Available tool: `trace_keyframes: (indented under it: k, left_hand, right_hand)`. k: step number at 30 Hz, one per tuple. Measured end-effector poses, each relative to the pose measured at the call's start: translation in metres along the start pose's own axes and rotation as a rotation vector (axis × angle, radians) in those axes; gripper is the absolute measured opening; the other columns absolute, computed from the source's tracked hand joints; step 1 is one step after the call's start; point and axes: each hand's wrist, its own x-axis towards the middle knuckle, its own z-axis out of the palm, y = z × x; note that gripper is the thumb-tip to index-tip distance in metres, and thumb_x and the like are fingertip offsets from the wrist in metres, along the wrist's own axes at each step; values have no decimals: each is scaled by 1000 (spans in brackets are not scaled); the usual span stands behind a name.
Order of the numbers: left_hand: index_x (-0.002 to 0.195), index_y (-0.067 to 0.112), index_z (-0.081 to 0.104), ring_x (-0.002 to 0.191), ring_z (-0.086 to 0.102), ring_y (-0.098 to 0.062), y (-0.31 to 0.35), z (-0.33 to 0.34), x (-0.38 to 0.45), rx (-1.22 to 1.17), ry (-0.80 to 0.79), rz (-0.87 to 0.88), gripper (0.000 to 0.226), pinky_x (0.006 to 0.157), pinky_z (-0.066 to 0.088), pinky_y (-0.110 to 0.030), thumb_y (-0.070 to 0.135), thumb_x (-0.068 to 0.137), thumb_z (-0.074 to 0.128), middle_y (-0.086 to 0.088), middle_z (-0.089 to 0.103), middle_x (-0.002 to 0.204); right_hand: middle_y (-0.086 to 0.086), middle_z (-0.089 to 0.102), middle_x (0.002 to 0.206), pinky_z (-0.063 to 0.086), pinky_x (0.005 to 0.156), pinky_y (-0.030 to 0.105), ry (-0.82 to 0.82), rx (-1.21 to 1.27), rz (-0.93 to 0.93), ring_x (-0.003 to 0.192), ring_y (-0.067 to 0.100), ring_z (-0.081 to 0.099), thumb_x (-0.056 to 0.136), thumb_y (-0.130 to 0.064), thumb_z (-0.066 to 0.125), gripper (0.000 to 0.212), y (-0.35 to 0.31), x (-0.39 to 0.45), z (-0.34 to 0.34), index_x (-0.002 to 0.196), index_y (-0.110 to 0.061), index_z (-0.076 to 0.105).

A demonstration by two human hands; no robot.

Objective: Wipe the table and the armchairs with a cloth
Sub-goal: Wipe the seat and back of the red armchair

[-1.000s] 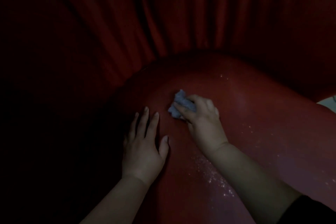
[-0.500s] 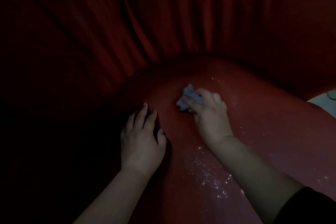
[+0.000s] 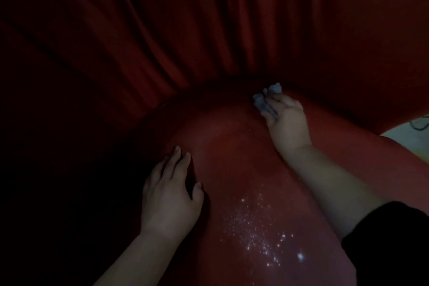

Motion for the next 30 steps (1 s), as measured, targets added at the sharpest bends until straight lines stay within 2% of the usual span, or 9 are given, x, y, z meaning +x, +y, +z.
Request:
trace_keyframes:
  k: [3, 10, 13, 15, 17, 19, 25, 28, 30]
  left_hand:
    - [148, 33, 23, 142, 6, -9, 0, 0, 0, -4, -3, -3, 67, 114, 12, -36, 52, 87, 41, 18, 9, 156]
    - [147, 31, 25, 141, 8, -12, 1, -4, 0, 1, -13, 3, 67, 114, 15, -38, 50, 86, 44, 16, 11, 157]
    - [147, 31, 26, 142, 10, -13, -1, -4, 1, 2, -10, 0, 67, 114, 16, -38, 50, 86, 45, 15, 11, 157]
    - [146, 31, 28, 141, 12, -13, -1, -4, 1, 3, -3, 4, 66, 114, 16, -38, 49, 85, 47, 15, 13, 156]
    - [146, 31, 28, 141, 12, -13, -1, -3, 0, 6, 1, 10, 66, 114, 15, -38, 49, 85, 47, 15, 14, 156]
    - [147, 31, 27, 142, 11, -13, -2, -3, 0, 7, 1, 16, 67, 115, 15, -37, 49, 85, 47, 15, 13, 156]
    - [148, 31, 24, 142, 8, -11, -1, -8, 0, -1, -18, 28, 67, 114, 13, -35, 48, 87, 47, 15, 10, 157]
    - [148, 32, 21, 142, 4, -10, -2, -8, -1, -20, -19, 35, 67, 115, 12, -34, 48, 88, 46, 16, 7, 157]
    - [148, 32, 21, 142, 5, -10, -3, -6, -1, -28, -10, 31, 67, 115, 13, -34, 47, 88, 46, 16, 7, 157]
  right_hand:
    - [7, 59, 128, 21, 97, 10, 53, 24, -29, 114, 29, 51, 89, -6, 59, 34, 0, -10, -1, 123, -9, 62]
    - [1, 64, 120, 26, 96, 5, -48, 137, -173, 106, 21, 54, 85, -4, 64, 28, -23, -53, 0, 112, -10, 68]
    - [-2, 58, 128, 33, 106, 27, -89, 125, -176, 116, 19, 49, 88, -10, 63, 32, -26, -50, -1, 119, -15, 65]
    - [-2, 48, 139, 30, 109, 41, -167, 62, -161, 126, 19, 41, 87, -23, 65, 42, -28, -42, -1, 128, -19, 58]
    - [-6, 40, 145, 21, 114, 37, -216, 7, -121, 132, 16, 33, 86, -30, 65, 50, -31, -38, 4, 134, -25, 52]
    - [-9, 45, 142, 15, 112, 29, -177, 51, -78, 129, 14, 36, 88, -23, 62, 43, -35, -43, 9, 131, -28, 55]
    - [-4, 63, 122, 33, 105, 30, -239, 271, -226, 115, 19, 52, 86, -2, 61, 30, -40, -72, 1, 110, -18, 70]
    - [-3, 56, 133, 29, 110, 37, -90, 182, -182, 123, 19, 47, 87, -9, 62, 34, -24, -48, -11, 119, -20, 65]
    - [-7, 46, 142, 23, 113, 35, -122, 64, -160, 129, 15, 38, 87, -22, 63, 40, -13, -40, -14, 127, -25, 59]
